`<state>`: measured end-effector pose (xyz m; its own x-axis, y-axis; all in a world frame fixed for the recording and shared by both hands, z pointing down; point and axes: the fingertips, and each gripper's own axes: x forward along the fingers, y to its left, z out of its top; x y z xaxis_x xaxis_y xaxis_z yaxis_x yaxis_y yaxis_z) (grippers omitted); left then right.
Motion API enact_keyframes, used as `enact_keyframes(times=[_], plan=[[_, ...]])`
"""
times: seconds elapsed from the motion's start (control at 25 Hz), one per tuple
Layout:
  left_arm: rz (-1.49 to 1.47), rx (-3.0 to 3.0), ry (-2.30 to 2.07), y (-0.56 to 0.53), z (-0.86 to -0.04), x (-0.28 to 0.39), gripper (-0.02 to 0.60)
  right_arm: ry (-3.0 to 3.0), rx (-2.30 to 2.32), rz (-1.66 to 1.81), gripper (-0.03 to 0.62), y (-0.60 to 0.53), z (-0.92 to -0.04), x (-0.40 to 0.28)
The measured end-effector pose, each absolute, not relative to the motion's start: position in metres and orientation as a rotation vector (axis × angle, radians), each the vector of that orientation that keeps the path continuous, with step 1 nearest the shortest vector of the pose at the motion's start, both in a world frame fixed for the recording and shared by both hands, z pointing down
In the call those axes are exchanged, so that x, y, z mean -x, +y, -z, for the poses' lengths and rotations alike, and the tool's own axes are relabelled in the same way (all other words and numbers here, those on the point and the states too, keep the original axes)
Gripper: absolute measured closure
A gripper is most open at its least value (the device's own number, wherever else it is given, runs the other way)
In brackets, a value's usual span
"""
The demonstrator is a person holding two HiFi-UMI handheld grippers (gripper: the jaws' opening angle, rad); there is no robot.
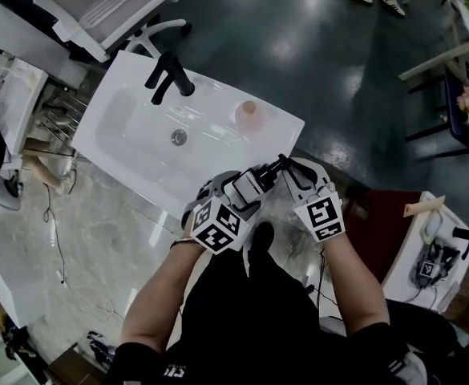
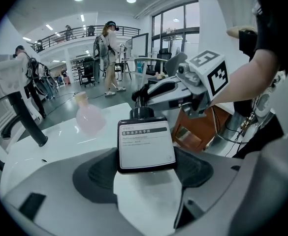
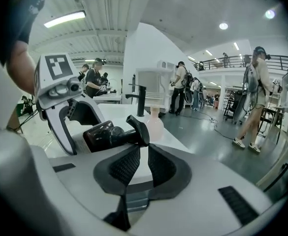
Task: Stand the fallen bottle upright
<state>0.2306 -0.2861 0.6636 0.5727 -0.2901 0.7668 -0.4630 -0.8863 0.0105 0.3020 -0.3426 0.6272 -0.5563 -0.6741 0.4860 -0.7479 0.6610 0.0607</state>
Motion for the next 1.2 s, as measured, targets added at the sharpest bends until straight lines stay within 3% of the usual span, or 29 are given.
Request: enact_keyframes(times=[0.16,0.68,1.2], plan=[[-1.245,-2.589,-0.635,-0.278,-0.673,-0.226,0.23,-2.449,-1.058,-0.162,0.579,-0.327,-0.6,-0.284],[-1.204,-2.528,-0.7,-0.267,-0.695,-0.212,0.235,-2.47,-1.027,-0.191,0.579,-0.303,-0.58,-0.26],[-0.903,-2.535,-0.847,-0.248,-0.602,-0.188,0.242,-2.514,-1.179,-0.189,0.579,-0.27,-0.505,-0.286]])
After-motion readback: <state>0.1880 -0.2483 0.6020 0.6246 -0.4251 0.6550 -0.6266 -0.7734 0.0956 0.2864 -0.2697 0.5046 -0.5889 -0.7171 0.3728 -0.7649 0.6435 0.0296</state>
